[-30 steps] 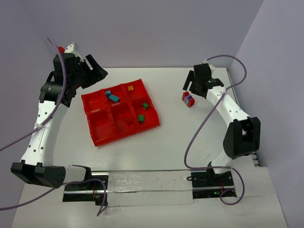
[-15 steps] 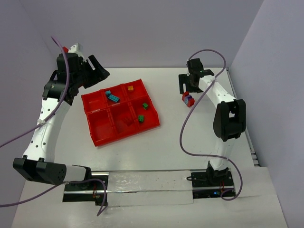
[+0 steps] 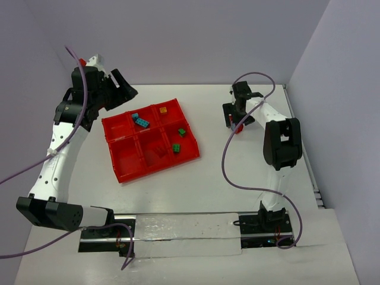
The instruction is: Sort the legos into containers by color
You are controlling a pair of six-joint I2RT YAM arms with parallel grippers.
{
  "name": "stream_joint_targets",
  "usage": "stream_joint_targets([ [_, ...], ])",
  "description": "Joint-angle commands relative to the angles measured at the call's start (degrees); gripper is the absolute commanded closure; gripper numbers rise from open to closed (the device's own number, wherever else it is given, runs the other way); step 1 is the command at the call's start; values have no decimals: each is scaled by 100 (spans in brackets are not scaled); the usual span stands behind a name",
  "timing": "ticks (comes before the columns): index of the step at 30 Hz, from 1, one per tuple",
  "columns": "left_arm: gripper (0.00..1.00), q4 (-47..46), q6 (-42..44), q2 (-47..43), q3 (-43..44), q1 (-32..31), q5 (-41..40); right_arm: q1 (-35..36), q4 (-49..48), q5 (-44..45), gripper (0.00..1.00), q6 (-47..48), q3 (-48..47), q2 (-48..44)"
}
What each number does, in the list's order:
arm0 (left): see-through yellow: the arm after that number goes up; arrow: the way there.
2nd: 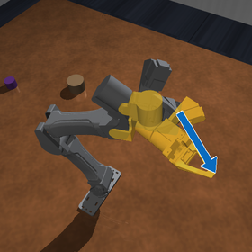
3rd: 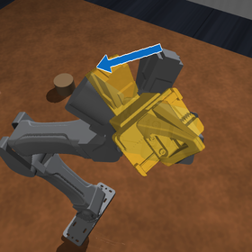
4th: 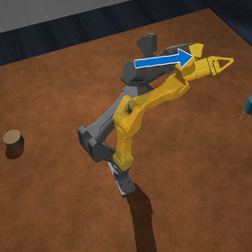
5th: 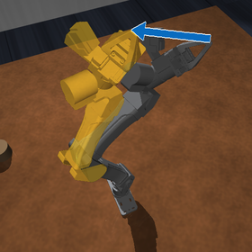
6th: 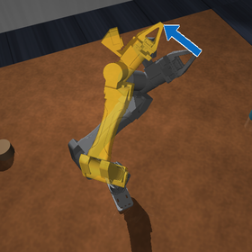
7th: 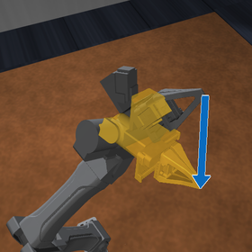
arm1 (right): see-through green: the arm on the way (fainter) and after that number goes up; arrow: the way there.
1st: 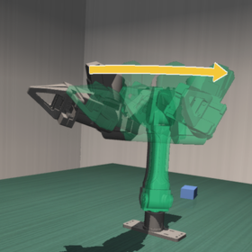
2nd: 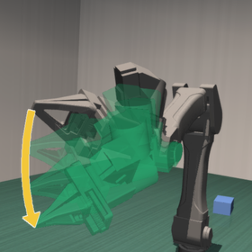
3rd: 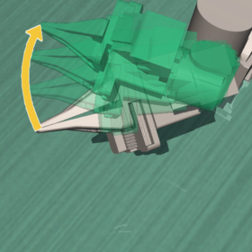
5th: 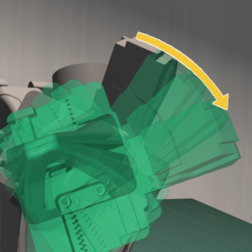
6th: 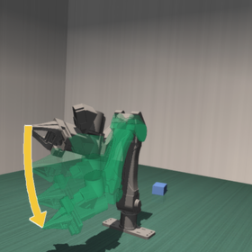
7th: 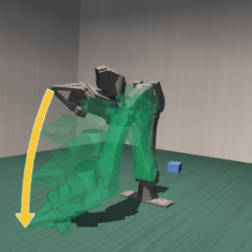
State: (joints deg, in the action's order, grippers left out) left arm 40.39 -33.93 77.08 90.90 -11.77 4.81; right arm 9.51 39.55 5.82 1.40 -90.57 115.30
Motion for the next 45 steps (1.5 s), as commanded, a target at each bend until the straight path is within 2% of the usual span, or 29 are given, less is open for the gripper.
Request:
stream_joint_targets([
  [1,24,-276,50,-17,-63,34,151,-78,-371,-148,16,-96,226,-5],
  [4,24,-370,45,-67,-120,26,200,-88,-454,-122,30,-107,334,17],
  [7,24,-294,53,-26,-70,27,151,-90,-565,-97,39,-131,372,0],
  [13,24,-282,53,-23,-32,31,135,-86,-727,-116,68,-131,401,-151],
  [15,24,-277,53,-17,-20,34,135,-90,-773,-116,83,-323,453,-245],
  [16,24,-277,53,-9,-20,34,143,-90,-797,-132,84,-341,485,-285],
  [21,24,-316,45,48,-15,32,253,-59,-832,-569,91,-629,703,-846],
  [25,24,-569,203,79,-60,26,889,-33,-967,-1918,93,-904,963,-1728],
  [28,24,-1206,533,-104,-445,34,1892,192,-971,-3179,94,-1031,1012,-2439],
  [30,24,-1478,679,-163,-610,26,2421,444,-945,-3634,94,-1049,941,-2716],
  [33,24,-2343,711,-217,-945,26,3987,722,-1227,-4732,96,-1313,991,-3166],
  [35,24,-2679,590,-92,-1105,34,4711,896,-1513,-5282,97,-1504,1114,-3346],
  [39,22,-3327,393,-25,-1368,31,6038,1224,-1498,-5992,97,-1415,1126,-3511],
  [42,21,-3739,280,-88,-1574,15,6592,1410,-1370,-6240,97,-1266,1121,-3565],
  [45,21,-3809,261,-94,-1617,-21,6797,1523,-1203,-6316,97,-1134,1010,-3539],
])
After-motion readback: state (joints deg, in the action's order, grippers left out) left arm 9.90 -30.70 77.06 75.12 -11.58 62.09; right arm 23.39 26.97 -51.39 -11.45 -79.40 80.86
